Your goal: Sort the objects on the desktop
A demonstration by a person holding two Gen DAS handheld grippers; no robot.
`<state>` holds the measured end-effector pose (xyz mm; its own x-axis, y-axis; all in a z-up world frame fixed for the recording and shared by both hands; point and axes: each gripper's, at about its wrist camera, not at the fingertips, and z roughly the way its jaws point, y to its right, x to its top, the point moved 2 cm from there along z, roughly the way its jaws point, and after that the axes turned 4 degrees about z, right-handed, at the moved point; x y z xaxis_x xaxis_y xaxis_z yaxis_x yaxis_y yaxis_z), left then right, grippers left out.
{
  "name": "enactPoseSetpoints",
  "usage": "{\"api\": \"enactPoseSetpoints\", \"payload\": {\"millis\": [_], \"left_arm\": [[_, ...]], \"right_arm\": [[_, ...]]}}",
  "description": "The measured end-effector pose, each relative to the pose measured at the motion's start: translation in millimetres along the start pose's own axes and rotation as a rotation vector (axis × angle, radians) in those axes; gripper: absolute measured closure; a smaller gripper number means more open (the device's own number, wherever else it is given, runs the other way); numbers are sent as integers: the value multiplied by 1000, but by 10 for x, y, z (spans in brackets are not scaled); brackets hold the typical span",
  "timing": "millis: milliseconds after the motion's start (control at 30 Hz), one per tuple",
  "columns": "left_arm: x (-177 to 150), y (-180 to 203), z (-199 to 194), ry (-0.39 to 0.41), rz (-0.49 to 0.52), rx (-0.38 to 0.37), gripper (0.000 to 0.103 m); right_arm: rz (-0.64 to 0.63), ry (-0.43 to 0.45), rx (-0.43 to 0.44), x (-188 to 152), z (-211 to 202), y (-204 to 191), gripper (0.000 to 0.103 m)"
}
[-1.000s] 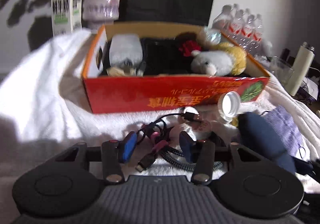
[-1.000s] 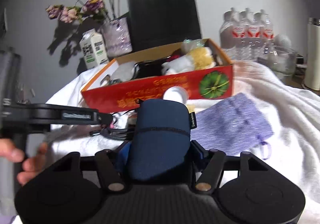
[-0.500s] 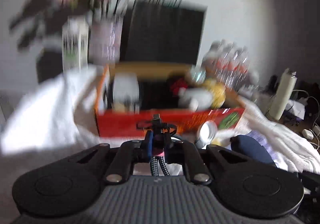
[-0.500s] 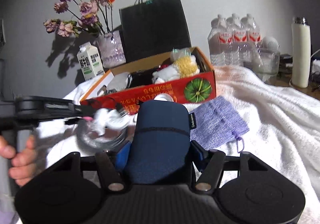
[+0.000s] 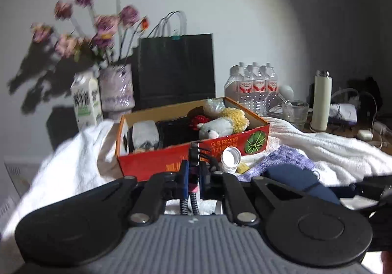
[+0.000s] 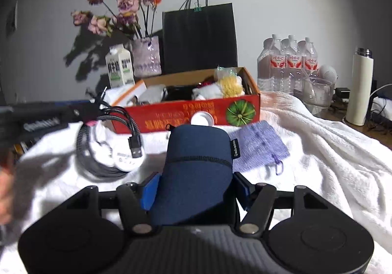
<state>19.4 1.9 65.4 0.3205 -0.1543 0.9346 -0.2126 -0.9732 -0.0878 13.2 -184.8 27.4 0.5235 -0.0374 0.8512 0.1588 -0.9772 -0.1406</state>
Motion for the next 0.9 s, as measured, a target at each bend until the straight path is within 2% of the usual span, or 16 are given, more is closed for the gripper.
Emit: {"api": "enactPoseSetpoints", "payload": {"millis": [33, 100, 167, 267, 333, 433, 500, 567, 633, 733, 800, 900], "left_arm": [[3, -57, -5, -12, -60, -27, 103], [13, -185, -65, -19, -174, -91, 103], [-1, -226, -166, 3, -178, -65, 103], [-86, -254, -197, -30, -148, -32, 102], [-214, -320, -204, -74, -155, -20, 100], [-453, -470, -156, -148, -200, 32, 98], [-582, -587, -129, -191, -263, 30, 97], [-649, -664, -142, -209, -303, 9, 89], [-657, -686, -161, -203, -308, -8, 61], [-614, -657, -195, -166, -277, -49, 58], [-581, -604, -174, -148, -242, -81, 58], [-536, -467, -66, -140, -158, -119, 63]], "right_arm": [[-17, -23, -24, -12, 34, -3, 38], [-44, -6, -74, -25, 39, -19, 37], [-75, 37, -99, -21, -24, -64, 36], [-86, 123, -70, 10, -199, -172, 32], [-115, 174, 34, 37, -327, -313, 31], [-152, 136, 196, 65, -275, -566, 35], [-166, 88, 213, 69, -77, -738, 39], [-152, 40, 227, 100, 177, -814, 44], [-140, -22, 247, 108, 409, -860, 50], [-112, -114, 227, 9, 631, -874, 62], [-57, -115, 259, -43, 614, -818, 68], [13, -107, 268, -36, 531, -690, 69]]}}
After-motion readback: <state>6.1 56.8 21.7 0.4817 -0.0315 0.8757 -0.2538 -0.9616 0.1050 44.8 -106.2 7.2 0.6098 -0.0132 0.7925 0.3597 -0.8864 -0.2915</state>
